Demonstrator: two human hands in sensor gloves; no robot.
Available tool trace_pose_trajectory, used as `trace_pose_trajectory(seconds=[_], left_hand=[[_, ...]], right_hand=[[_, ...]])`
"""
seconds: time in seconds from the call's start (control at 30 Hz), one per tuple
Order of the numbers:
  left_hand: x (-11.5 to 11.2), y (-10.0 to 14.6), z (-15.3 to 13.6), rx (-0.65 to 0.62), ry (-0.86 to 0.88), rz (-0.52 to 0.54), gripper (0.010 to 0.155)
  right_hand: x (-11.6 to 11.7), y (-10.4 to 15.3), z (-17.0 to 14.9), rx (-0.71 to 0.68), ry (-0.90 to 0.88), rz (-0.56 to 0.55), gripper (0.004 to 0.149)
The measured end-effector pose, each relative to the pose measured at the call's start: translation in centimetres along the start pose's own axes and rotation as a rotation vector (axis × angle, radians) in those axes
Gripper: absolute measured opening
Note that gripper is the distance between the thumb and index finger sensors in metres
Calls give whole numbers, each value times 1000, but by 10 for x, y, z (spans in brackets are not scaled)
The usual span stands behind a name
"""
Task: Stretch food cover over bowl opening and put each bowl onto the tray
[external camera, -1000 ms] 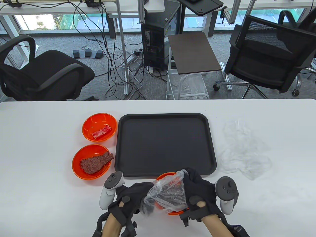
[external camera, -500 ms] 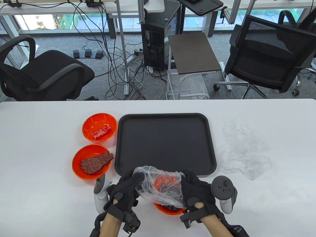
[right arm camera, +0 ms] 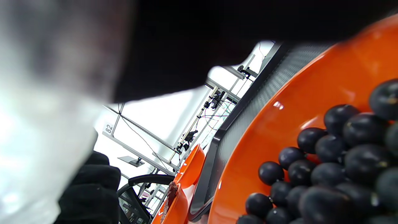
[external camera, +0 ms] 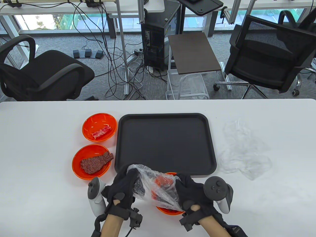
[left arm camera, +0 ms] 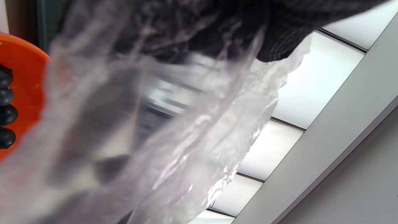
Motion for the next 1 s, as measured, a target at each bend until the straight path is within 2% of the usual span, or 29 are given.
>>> trace_pose_trajectory(seconds=[0.27, 0.53, 0.7, 0.83, 1.0], left_hand=[[1, 2, 2, -19, -41, 45, 43], [7, 6, 7, -113, 78, 106, 43], [5, 6, 7, -106, 136, 102, 43], [5, 7, 6, -61, 86, 118, 43], [2, 8, 7, -11, -63, 164, 43]], right_hand=[[1, 2, 0, 1, 20, 11, 48], [15, 4, 3, -14, 104, 83, 48], [18, 4, 4, -16, 115, 99, 48], [15, 4, 3, -14, 106, 79, 48], [5, 5, 4, -23, 84, 16, 49]])
Point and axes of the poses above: the tracker on the back of each hand, its own z axis roughly to the thumb side, its own y axis roughly from the fingertips to the wrist, x = y × z, the point moved 2 cm from there along -y, roughly from the wrist to the fingertips, and after that the axes turned 2 degrees about -z, right-handed, at the moved point
